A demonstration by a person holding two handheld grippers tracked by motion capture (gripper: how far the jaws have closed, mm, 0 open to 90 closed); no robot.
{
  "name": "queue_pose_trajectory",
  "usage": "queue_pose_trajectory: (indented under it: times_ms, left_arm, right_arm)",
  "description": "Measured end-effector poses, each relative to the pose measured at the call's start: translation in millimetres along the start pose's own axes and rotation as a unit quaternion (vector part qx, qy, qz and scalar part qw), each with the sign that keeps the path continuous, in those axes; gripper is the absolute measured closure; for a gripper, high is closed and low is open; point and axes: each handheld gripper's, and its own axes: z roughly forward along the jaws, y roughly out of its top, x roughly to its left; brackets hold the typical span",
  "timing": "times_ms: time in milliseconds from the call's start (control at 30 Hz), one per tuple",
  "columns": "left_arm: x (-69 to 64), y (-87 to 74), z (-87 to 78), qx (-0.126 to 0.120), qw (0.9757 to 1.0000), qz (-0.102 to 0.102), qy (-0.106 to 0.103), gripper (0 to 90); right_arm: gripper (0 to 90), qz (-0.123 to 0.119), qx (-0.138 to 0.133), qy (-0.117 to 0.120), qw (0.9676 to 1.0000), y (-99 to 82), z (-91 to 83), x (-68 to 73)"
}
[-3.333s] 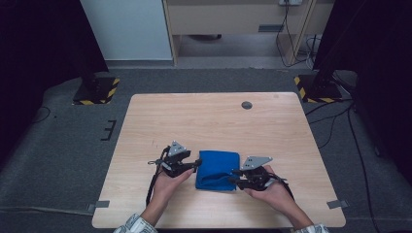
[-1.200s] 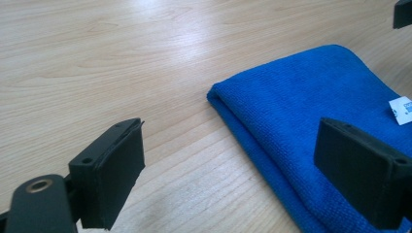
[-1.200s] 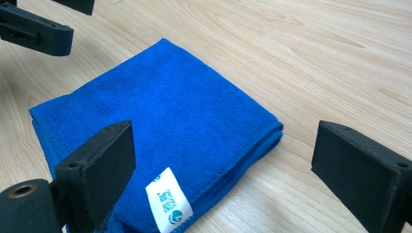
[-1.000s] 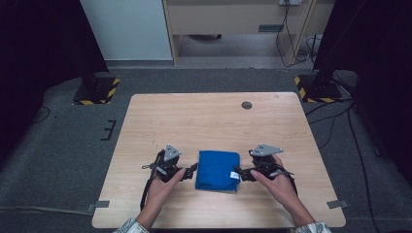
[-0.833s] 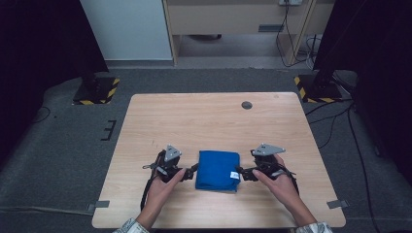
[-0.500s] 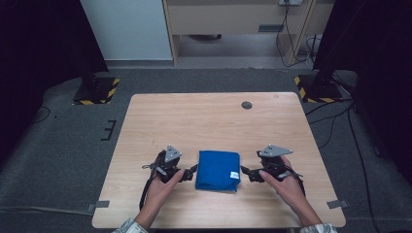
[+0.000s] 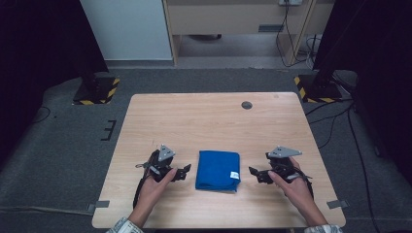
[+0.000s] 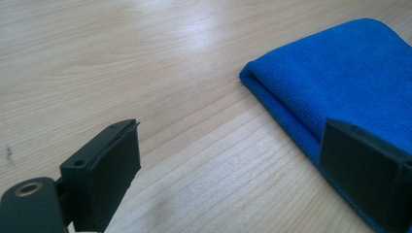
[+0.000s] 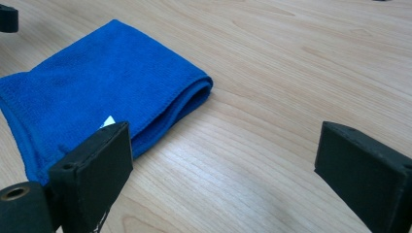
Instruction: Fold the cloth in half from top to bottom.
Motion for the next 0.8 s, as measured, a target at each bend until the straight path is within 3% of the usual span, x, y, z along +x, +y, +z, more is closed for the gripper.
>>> queue_pose_trajectory:
  times_ms: [533, 800]
  left_arm:
    - [18.2, -3.5, -6.3, -0.003, 0.9999, -0.008, 0.014, 7.1]
    - [32.7, -9.5, -2.6, 0.02, 0.9996, -0.008, 0.019, 7.1]
  right_arm:
    - [6.8, 0.028, -0.004, -0.028, 0.9992, -6.7, -11.2, -22.5]
    - [7.5, 0.045, 0.014, -0.046, 0.9978, -12.2, -8.4, -36.1]
